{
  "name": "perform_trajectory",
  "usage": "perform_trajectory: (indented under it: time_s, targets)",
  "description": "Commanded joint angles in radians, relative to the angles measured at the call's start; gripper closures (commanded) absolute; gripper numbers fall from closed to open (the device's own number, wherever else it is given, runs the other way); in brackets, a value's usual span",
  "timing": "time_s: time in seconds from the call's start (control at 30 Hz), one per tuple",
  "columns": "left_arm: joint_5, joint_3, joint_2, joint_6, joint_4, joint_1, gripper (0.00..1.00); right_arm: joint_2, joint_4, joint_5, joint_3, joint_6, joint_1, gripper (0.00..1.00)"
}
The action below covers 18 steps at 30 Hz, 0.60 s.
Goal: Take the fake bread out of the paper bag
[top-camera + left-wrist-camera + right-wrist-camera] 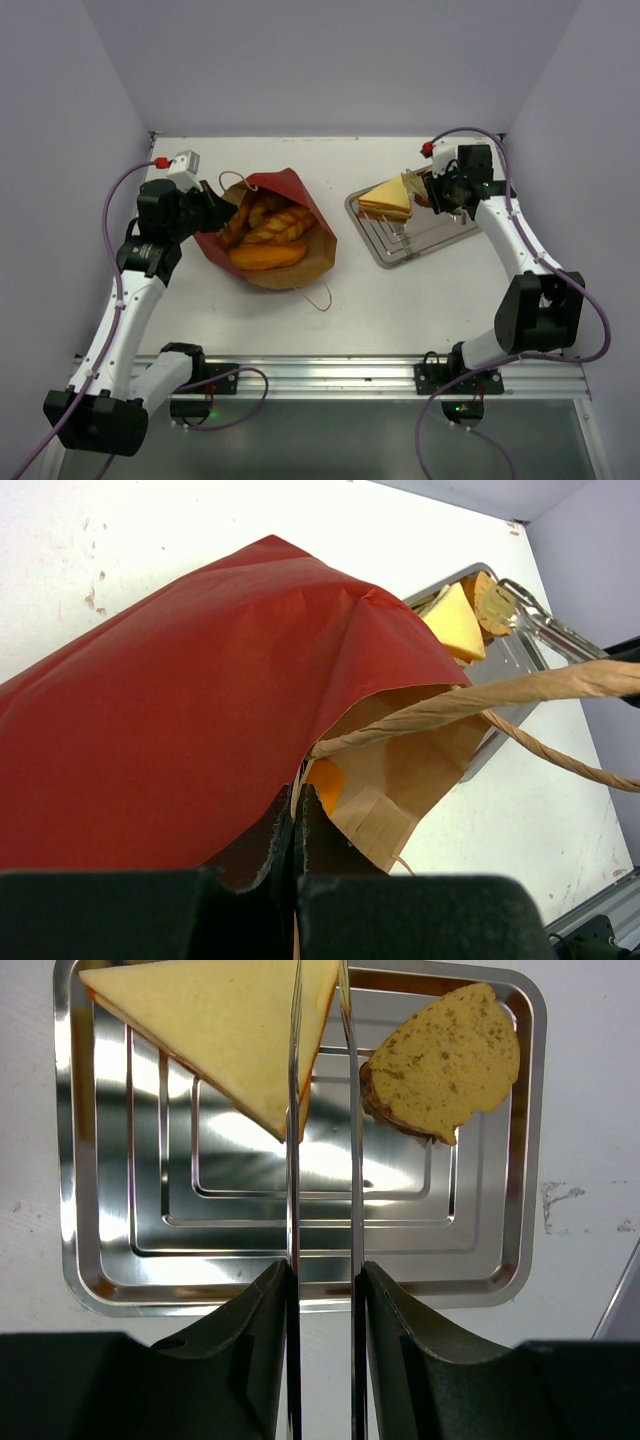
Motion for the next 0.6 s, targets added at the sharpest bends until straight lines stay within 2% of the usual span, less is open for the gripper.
perform_trajectory:
  time_s: [0.0,0.13,0.27,0.37,0.4,0.5,0.57]
  targets:
    - [0.015,0.010,0.002,0.018,0.029,0.004,1.00,-0.033,0.056,0.009,0.057,0.019,-0.007,0.62]
    - [0.018,0.010,0.001,0.023,0.028,0.004,1.00,-0.050,0.055,-0.010,0.057,0.025,-0.010,0.62]
    - [0.032,0.011,0.004,0.037,0.031,0.004,1.00,-0.122,0.025,-0.119,0.048,0.002,-0.010,0.62]
    - [0.055,0.010,0.008,0.045,0.038,0.004,1.00,-0.229,-0.031,-0.323,0.039,-0.073,-0.009,0.63]
    - [0.059,0.011,0.013,0.045,0.040,0.004,1.00,-0.260,-0.051,-0.437,0.036,-0.099,-0.009,0.63]
    - [0.079,0.017,0.027,0.043,0.046,0.002,1.00,-0.375,-0.149,-0.617,0.065,-0.203,0.000,0.62]
    - [0.085,0.022,0.033,0.040,0.048,0.002,1.00,-0.421,-0.285,-0.700,0.109,-0.321,0.014,0.62]
